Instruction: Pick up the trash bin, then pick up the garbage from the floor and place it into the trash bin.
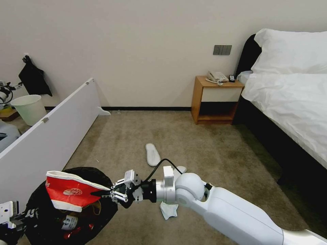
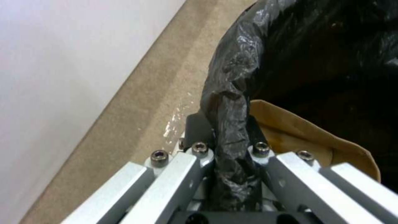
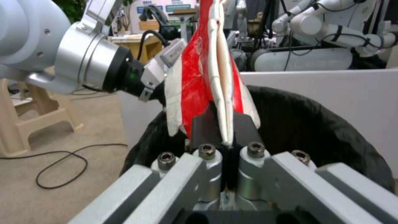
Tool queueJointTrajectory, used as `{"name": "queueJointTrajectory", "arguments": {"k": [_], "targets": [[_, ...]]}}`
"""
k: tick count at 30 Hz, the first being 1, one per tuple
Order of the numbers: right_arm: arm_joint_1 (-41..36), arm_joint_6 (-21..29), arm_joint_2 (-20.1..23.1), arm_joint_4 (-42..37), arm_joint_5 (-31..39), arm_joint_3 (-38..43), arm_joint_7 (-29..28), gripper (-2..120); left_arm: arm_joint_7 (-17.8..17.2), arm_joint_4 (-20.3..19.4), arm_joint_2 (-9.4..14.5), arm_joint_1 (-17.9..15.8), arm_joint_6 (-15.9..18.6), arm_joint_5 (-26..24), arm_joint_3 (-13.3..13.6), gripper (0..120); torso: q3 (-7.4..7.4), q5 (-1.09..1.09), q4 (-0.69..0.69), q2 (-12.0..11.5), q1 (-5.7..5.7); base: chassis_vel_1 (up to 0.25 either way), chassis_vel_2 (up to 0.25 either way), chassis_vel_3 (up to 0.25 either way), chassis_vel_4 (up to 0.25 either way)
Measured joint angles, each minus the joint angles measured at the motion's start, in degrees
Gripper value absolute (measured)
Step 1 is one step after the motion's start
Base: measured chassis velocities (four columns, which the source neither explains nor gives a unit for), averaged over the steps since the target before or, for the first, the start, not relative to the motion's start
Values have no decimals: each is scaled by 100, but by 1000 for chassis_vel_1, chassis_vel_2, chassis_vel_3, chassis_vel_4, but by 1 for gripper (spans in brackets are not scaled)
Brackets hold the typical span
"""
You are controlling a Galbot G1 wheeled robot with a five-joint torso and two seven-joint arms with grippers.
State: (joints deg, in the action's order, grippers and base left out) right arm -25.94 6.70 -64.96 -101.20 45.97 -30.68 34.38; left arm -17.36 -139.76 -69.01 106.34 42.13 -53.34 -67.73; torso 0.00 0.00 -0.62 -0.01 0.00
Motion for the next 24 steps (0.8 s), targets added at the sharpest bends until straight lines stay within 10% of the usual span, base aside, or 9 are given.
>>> {"name": "queueJointTrajectory", "arguments": {"k": [24], "targets": [[-13,-47,-96,92,-111,73,-34,88,-16,-29,25,31,0,-71,81,3,0,0,-1,0,0,0,0,0,0]]}}
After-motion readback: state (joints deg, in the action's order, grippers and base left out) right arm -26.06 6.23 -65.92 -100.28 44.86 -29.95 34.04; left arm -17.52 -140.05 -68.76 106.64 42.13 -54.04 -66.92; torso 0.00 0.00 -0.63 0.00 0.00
